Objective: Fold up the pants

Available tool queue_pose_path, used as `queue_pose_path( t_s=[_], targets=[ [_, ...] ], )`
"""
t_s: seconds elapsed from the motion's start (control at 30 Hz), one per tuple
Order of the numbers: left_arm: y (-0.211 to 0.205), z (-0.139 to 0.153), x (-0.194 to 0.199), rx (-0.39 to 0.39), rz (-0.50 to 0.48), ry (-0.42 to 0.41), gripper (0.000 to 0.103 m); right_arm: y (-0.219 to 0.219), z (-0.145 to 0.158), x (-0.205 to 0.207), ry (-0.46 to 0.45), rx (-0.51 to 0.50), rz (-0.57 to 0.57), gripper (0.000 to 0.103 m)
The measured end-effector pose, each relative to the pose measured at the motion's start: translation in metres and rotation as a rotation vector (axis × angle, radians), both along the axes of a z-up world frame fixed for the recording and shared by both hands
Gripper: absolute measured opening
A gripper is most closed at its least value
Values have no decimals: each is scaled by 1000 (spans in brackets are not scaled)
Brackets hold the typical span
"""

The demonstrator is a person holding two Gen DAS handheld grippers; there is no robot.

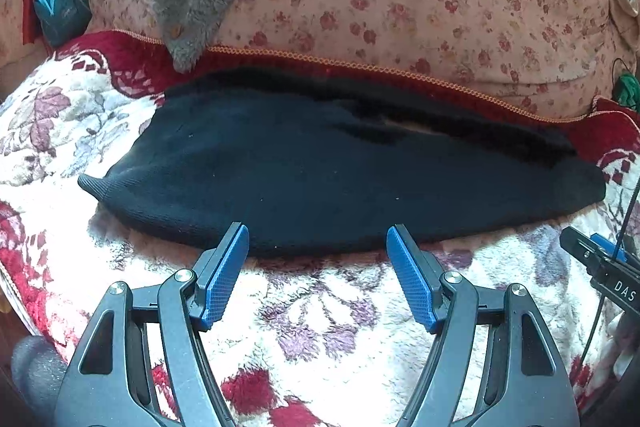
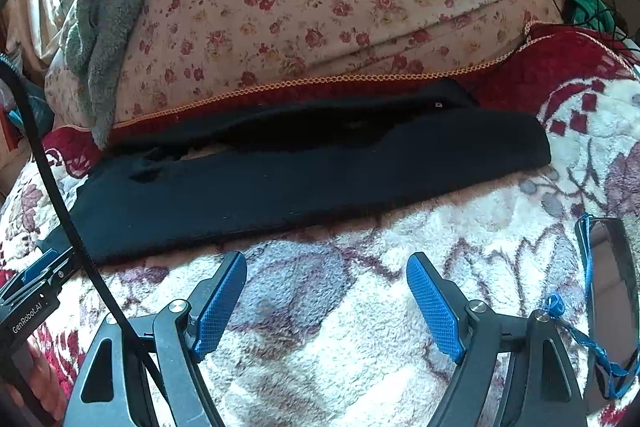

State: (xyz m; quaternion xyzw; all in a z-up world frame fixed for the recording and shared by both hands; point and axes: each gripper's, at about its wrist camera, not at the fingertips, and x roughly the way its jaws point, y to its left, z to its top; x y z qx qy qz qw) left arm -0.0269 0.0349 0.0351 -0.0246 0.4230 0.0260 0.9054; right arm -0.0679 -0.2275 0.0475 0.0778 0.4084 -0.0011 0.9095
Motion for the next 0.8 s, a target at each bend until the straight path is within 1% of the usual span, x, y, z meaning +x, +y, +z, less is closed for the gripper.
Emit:
queue_pose_path(
  t_s=[0.17,0.3,0.43,0.53,0.67,0.8],
  targets=[
    [7,-6,6,-23,18,28,72,-3,-5,7,21,7,-6,81],
    [21,-6,6,-60,26,42,72,-13,-7,10,32,61,-21,81],
    [46,-7,6,-106,64,65,72,-29,-4,10,28,128,-33,81],
    [64,-9,7,-151,110,76,72,-47,-2,12,30,159,-84,81],
    [81,-14,17,-213,162,98,72,-75,-9,21,31,288,-121,81],
    [94,-13,30,-278,199,85,72,-104,-10,29,-16,429,-161,81]
  ],
)
